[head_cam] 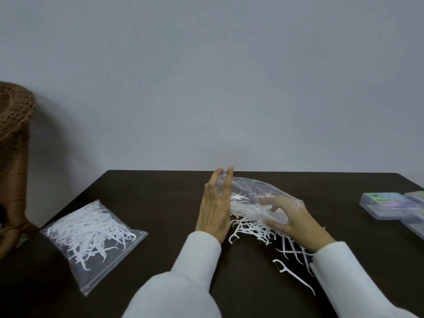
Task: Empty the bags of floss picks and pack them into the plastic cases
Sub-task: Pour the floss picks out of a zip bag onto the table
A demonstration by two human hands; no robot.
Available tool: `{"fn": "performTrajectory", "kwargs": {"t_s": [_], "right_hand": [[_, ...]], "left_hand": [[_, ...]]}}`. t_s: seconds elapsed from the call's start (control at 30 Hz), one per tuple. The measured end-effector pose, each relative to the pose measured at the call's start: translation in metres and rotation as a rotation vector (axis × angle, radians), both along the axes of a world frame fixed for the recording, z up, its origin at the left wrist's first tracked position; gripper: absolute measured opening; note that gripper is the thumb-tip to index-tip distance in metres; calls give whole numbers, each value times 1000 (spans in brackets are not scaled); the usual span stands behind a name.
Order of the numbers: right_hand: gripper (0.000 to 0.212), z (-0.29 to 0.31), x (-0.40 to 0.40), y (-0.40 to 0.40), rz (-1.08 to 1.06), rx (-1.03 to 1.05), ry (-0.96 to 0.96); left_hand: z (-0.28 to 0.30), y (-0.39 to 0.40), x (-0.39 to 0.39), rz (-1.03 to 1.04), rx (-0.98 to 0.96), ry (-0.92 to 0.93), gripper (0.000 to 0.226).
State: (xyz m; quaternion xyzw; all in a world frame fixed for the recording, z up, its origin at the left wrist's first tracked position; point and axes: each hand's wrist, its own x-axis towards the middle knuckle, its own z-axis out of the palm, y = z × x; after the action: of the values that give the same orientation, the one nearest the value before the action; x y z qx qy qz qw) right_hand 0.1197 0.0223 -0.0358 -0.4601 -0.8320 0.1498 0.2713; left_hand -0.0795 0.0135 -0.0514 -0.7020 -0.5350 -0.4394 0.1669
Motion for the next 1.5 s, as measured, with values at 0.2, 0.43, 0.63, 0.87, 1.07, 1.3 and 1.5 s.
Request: {"fn": "performTrajectory", "kwargs": {"t_s": [0.2, 0.43, 0.63, 0.87, 1.07, 1.3, 1.5], "right_hand": [[40, 10, 1, -6, -160, 176, -278], [111, 6, -7, -7, -224, 213, -474], [14, 14, -8, -11, -170, 127, -390], [19, 5, -4, -4, -144, 116, -58], [10, 10, -8, -5, -93, 128, 388], [24, 10, -1, -1, -231, 121, 346], [20, 1, 4, 3, -300, -40, 52]], "left_hand": [[3, -3, -2, 33, 8, -51, 116], [4, -6, 2, -3, 11, -75, 111], [3, -2, -5, 54, -7, -131, 109], [4, 0, -14, 134, -40, -195, 100], [3, 1, -18, 197, -64, -221, 98], [5, 0, -26, 310, -111, -329, 97], [6, 1, -29, 369, -95, -421, 96]]}}
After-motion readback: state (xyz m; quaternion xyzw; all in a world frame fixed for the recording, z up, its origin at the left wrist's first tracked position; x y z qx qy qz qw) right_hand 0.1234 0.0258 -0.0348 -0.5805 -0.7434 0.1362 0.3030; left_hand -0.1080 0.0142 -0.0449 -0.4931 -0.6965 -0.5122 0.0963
